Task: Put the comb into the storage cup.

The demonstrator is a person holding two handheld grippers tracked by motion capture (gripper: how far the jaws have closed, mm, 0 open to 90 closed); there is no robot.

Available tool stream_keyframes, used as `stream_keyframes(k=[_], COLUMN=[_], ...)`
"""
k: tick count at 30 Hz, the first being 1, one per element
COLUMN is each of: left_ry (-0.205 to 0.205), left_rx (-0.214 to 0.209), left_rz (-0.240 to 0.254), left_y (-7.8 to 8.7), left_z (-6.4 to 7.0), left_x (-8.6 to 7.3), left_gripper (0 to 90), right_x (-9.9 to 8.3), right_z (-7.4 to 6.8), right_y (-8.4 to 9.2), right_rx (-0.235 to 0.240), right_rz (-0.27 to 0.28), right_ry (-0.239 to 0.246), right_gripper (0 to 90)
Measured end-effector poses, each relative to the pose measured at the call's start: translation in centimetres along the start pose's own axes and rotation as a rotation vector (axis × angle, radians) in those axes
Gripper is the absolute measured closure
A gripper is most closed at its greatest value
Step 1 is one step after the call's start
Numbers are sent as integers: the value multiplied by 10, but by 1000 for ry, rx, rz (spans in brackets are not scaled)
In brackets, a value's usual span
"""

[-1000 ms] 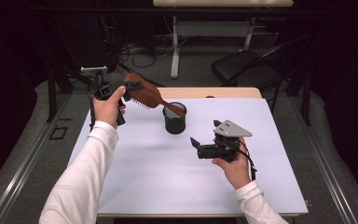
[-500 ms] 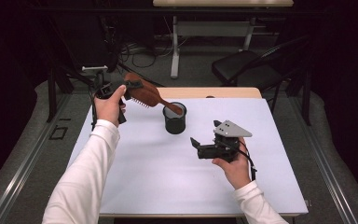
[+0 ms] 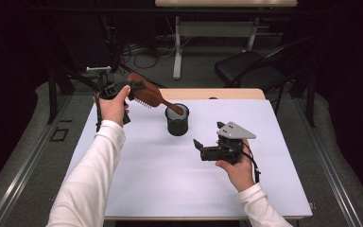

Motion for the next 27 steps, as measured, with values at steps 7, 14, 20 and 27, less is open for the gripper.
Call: stream_keyframes(k=[7, 14, 20, 27], left_ry=[4, -2, -5, -11], left_rx=[19, 41, 55, 75], left_rz=[11, 14, 11, 1], left_y=[-3, -7, -12, -19], left_z=[-2, -6, -9, -13], left_x=[2, 2, 1, -1], left_gripper=[530, 529, 529, 529], right_x=[0, 0, 0, 0], right_z=[-1, 0, 1, 2], right_y=[0, 0, 0, 1], right_rx=[0, 0, -3, -4], right_rz=[-2, 0, 0, 2], right_ry=[2, 1, -5, -8], right_gripper=[0, 0, 0, 0])
Point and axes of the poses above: each handheld gripper's, and its own axes: y roughly backward along the jaws, x roughly out of its top, z roughly to its right, the point moved 10 cm from there along -y, roughly forward along the jaws, and after that the axes turned 7 degrees about -x, right-handed, at the moved point
